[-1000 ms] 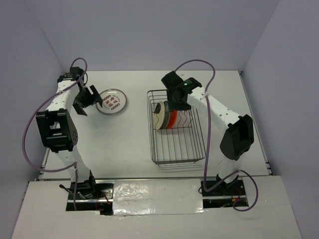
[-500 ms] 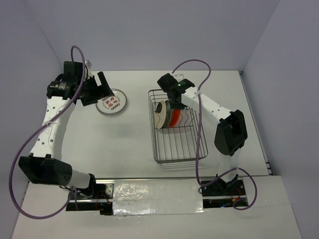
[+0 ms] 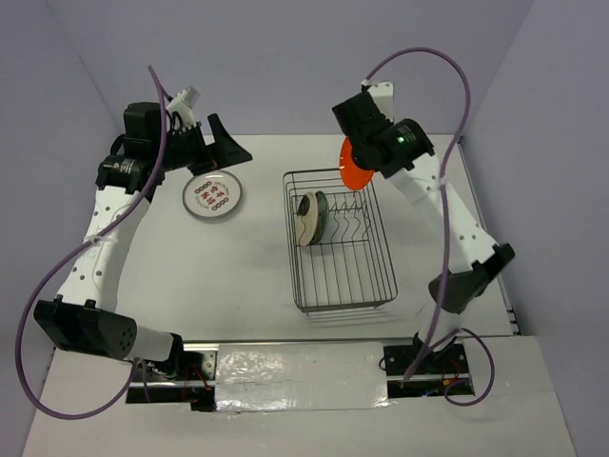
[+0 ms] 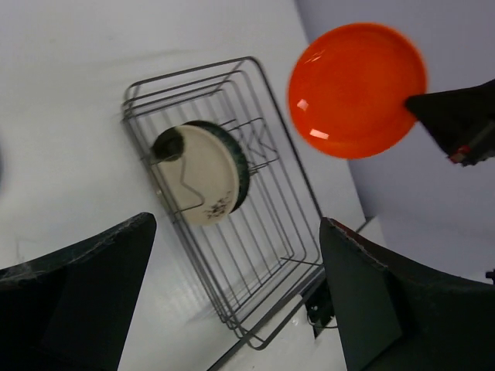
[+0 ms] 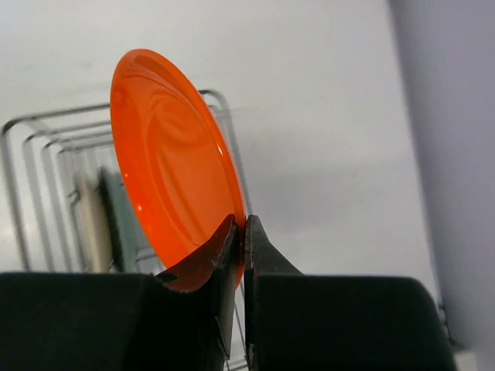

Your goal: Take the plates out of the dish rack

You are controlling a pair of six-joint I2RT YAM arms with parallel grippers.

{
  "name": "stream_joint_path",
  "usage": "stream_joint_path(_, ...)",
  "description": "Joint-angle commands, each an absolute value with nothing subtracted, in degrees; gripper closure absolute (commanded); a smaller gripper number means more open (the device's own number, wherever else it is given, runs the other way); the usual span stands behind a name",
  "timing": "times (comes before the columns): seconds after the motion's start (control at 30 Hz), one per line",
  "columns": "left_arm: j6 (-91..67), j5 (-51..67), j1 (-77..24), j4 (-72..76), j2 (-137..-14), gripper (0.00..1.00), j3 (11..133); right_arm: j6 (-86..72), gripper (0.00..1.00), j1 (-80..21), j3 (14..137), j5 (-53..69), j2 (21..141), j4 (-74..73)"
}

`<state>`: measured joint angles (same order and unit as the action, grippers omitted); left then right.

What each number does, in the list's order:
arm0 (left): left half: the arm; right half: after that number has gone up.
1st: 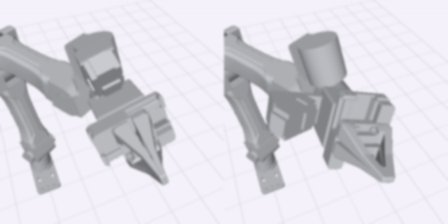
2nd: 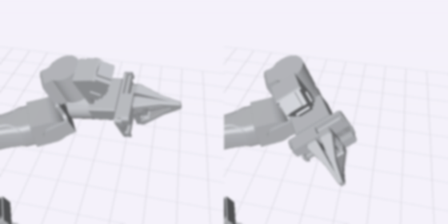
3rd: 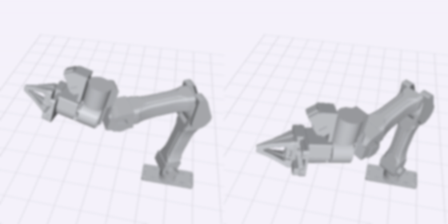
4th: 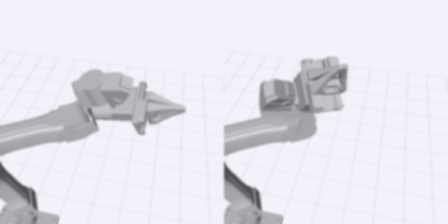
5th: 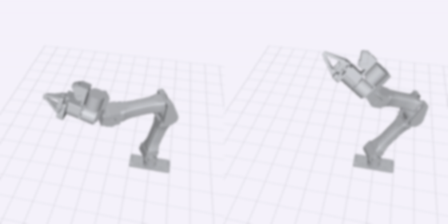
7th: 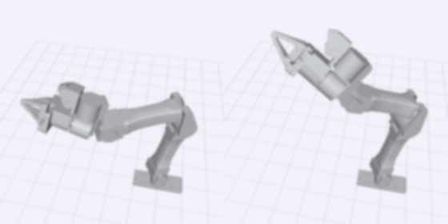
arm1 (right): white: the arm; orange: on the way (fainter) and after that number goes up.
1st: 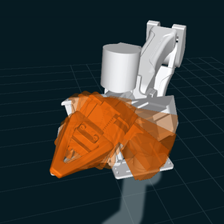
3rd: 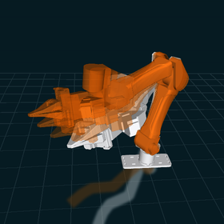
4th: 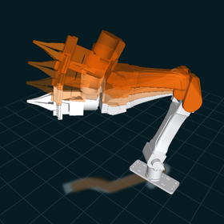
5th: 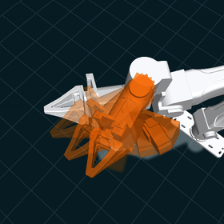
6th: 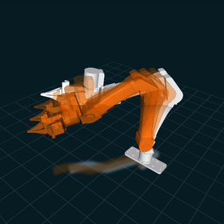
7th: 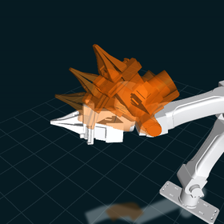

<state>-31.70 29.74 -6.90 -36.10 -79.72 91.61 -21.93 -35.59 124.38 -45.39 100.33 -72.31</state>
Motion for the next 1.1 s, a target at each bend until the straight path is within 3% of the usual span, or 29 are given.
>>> stream_joint_path(0.0,-34.8,42.8,-8.8,-22.9,-79.2,0.01,93.7,-12.7,1.0,-35.3,116.1,-25.8,89.3,-60.8)
stream_joint_path(0.03,-34.0,43.4,-9.1,-22.9,-79.5,0.01,94.4,-11.2,1.0,-35.1,113.0,-9.2,86.9,-51.9)
stream_joint_path(0.1,-32.9,44.4,-9.6,-23.0,-80.0,0.01,94.4,-12.0,1.0,-33.9,104.3,10.4,81.9,-41.8)
stream_joint_path(0.23,-31.7,46.1,-10.0,-24.6,-81.2,0.05,94.1,-16.3,1.0,-32.0,103.2,20.1,81.9,-35.1)
stream_joint_path(0.33,-29.2,43.9,-10.5,-28.2,-81.7,0.14,94.3,-19.5,1.0,-30.8,104.7,26.8,84.5,-32.0)
stream_joint_path(0.37,-28.7,43.2,-10.5,-29.0,-82.2,0.25,94.2,-20.2,1.0,-30.7,105.1,28.5,85.2,-31.5)
stream_joint_path(0.43,-27.5,43.0,-10.5,-30.5,-82.5,0.33,94.2,-22.2,1.0,-30.7,107.1,29.4,87.8,-30.7)
stream_joint_path(0.47,-27.2,43.1,-10.5,-31.0,-82.5,0.58,94.1,-22.8,1.0,-30.7,107.7,30.5,88.8,-30.6)
stream_joint_path(0.53,-27.1,43.2,-10.5,-31.0,-82.3,0.97,93.4,-24.3,0.96,-30.7,108.0,31.4,90.8,-29.5)
stream_joint_path(0.57,-27.1,39.8,-10.5,-31.6,-81.7,1.0,93.2,-25.0,0.84,-30.7,107.8,28.9,91.1,-29.6)
stream_joint_path(0.6,-27.8,36.4,-10.4,-32.5,-81.3,1.0,92.5,-25.7,0.36,-30.2,107.9,26.2,91.9,-31.8)
stream_joint_path(0.63,-28.6,32.1,-10.3,-33.8,-81.0,1.0,91.9,-25.9,0.13,-30.3,108.6,21.4,92.5,-34.4)
stream_joint_path(0.67,-30.7,22.8,-9.6,-37.8,-80.7,1.0,90.2,-25.8,0.0,-30.3,109.8,10.3,93.3,-41.5)
stream_joint_path(0.77,-34.7,9.8,-7.8,-45.6,-80.6,1.0,82.8,-23.4,0.0,-31.5,117.1,-1.9,98.6,-55.4)
stream_joint_path(0.93,-35.9,11.5,-5.1,-40.2,-76.4,1.0,65.8,-20.6,0.01,-34.1,124.3,-17.4,104.4,-67.8)
stream_joint_path(1.0,-36.2,13.2,-4.7,-36.5,-75.0,0.98,59.3,-19.8,0.05,-34.5,121.2,-18.5,103.6,-67.7)
stream_joint_path(1.07,-36.4,13.5,-4.3,-35.4,-73.9,0.94,55.0,-19.8,0.2,-34.9,118.8,-18.6,102.6,-66.4)
